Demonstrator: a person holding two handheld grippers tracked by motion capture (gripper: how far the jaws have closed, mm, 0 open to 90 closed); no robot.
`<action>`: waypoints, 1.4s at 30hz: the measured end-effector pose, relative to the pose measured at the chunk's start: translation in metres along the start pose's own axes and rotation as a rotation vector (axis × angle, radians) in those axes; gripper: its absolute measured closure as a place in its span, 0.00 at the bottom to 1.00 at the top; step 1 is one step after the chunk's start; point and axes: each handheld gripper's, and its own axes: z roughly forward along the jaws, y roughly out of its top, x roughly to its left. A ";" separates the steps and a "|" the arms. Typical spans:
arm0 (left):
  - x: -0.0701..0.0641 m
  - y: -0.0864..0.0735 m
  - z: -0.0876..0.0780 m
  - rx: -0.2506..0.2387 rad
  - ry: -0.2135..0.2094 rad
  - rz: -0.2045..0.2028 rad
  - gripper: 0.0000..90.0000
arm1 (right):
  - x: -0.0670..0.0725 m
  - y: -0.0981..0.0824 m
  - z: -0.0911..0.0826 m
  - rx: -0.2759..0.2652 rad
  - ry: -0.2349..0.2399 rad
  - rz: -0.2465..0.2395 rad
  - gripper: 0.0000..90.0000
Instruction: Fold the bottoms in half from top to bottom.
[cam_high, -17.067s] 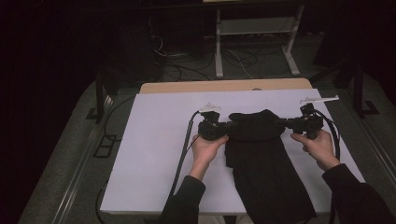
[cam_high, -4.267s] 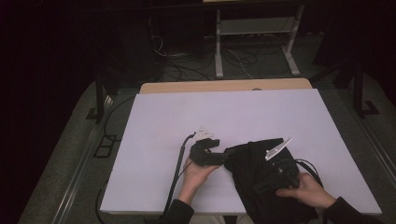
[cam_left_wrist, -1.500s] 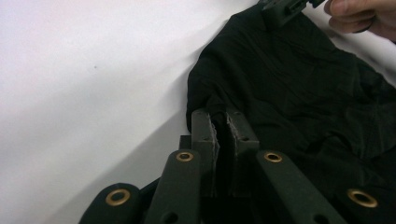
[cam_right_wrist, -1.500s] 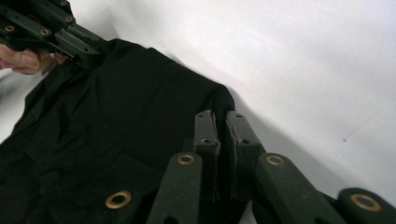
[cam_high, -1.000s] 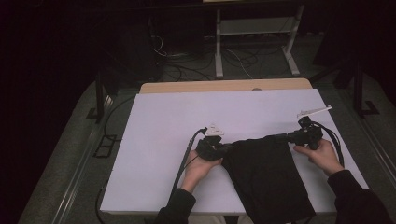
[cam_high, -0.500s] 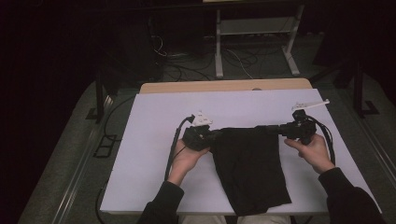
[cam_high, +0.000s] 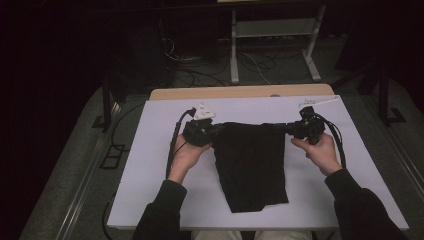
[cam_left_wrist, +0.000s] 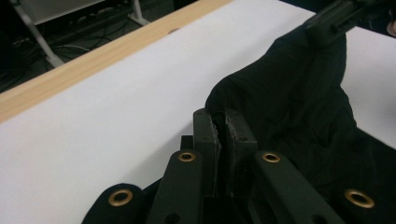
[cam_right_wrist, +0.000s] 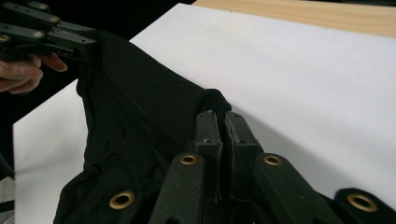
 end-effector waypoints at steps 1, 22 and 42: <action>0.002 0.001 0.000 -0.001 0.004 0.001 0.93 | 0.000 0.002 0.001 -0.002 -0.003 0.000 0.93; 0.060 0.011 0.030 0.004 0.056 -0.033 0.93 | -0.016 0.045 0.044 0.006 -0.080 -0.002 0.93; 0.082 0.010 0.067 0.101 0.046 -0.099 0.84 | -0.050 0.046 0.068 -0.025 -0.097 0.099 0.84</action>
